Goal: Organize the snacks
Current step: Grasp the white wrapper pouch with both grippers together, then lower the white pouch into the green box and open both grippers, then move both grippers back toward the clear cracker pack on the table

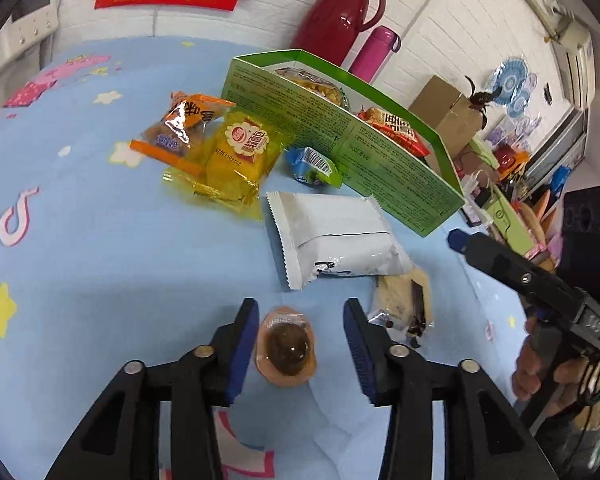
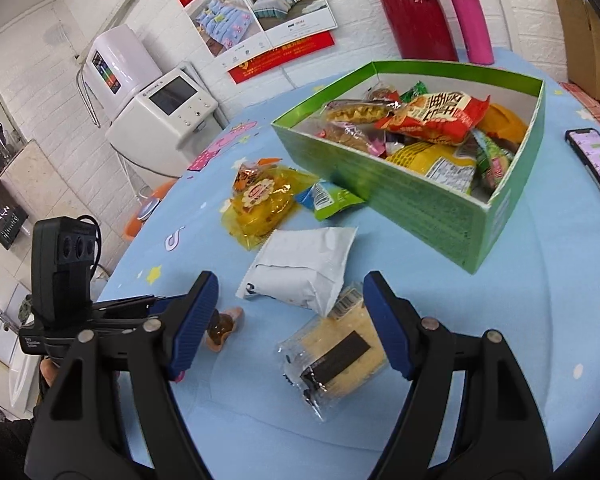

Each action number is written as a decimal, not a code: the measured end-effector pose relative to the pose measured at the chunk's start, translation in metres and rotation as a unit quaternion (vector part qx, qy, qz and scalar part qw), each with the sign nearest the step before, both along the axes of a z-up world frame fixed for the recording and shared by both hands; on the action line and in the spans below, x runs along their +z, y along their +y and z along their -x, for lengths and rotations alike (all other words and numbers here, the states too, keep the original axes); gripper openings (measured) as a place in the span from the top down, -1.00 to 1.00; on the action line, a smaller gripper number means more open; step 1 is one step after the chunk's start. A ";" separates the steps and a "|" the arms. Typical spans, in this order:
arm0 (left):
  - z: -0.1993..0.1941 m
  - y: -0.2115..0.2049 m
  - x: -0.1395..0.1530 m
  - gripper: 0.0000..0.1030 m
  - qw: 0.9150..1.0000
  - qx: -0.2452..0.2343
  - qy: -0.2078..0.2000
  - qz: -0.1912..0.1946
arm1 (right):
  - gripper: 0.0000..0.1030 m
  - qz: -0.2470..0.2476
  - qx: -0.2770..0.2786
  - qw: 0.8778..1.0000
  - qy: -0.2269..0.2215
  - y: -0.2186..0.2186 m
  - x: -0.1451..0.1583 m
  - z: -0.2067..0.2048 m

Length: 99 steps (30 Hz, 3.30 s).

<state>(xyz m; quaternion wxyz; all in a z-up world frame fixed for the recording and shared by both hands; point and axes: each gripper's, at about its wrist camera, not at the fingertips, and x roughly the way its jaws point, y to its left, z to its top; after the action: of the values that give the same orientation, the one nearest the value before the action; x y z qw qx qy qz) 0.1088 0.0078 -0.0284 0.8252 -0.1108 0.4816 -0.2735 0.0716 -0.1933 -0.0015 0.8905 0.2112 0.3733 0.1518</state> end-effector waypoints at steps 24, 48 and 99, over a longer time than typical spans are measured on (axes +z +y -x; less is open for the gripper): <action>-0.071 -0.036 -0.018 0.21 0.997 -0.028 0.059 0.041 | 0.40 -0.122 -0.003 0.988 0.090 -0.019 -0.056 -0.038; -0.079 -0.083 0.084 0.35 0.996 -0.056 -0.041 0.063 | 0.48 -0.088 -0.053 0.994 -0.041 -0.052 0.040 -0.031; -0.069 -0.070 0.094 -0.71 0.998 -0.014 -0.058 -0.023 | -0.49 0.002 -0.072 0.994 -0.077 -0.069 0.069 -0.012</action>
<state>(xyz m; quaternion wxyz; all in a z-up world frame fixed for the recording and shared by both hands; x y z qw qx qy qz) 0.1780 -0.0617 0.0654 0.8500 -0.0694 0.4409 -0.2799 0.0832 -0.2624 0.0680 0.9256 0.2235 0.2880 0.1018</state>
